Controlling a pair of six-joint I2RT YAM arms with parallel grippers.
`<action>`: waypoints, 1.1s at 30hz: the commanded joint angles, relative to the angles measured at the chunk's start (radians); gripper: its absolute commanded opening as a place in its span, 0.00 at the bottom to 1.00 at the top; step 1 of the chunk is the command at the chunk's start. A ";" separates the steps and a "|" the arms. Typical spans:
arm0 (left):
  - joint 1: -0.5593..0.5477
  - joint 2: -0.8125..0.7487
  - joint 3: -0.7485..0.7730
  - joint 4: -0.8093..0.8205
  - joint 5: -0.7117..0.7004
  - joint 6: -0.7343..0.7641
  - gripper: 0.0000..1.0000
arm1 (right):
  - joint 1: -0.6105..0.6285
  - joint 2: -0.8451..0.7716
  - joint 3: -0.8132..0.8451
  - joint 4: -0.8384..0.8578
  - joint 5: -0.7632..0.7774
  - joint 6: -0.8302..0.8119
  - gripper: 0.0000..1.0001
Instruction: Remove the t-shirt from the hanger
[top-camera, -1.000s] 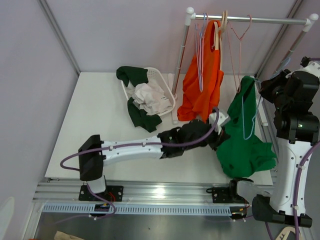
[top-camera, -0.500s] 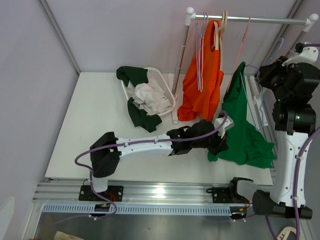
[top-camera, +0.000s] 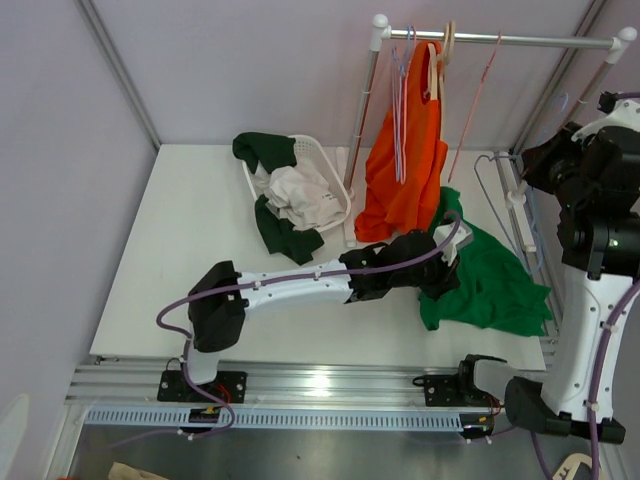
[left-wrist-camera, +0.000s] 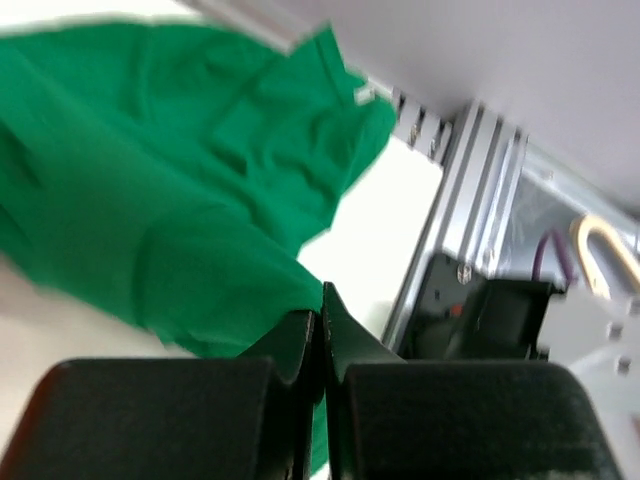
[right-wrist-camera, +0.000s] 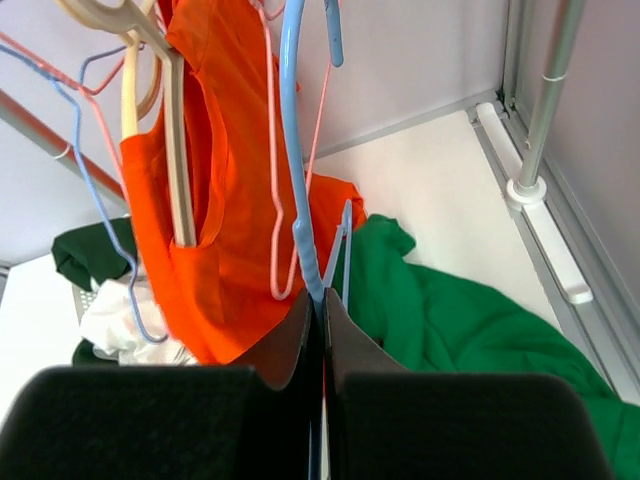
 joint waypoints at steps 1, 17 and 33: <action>0.037 0.042 0.121 -0.029 -0.009 0.008 0.01 | 0.001 -0.048 0.031 -0.077 0.006 0.030 0.00; 0.091 -0.188 0.000 -0.099 0.203 0.004 0.01 | 0.000 -0.076 -0.317 0.565 0.052 -0.019 0.00; 0.298 -0.348 0.352 -0.423 0.376 -0.002 0.01 | -0.016 0.211 -0.220 0.958 -0.172 -0.153 0.00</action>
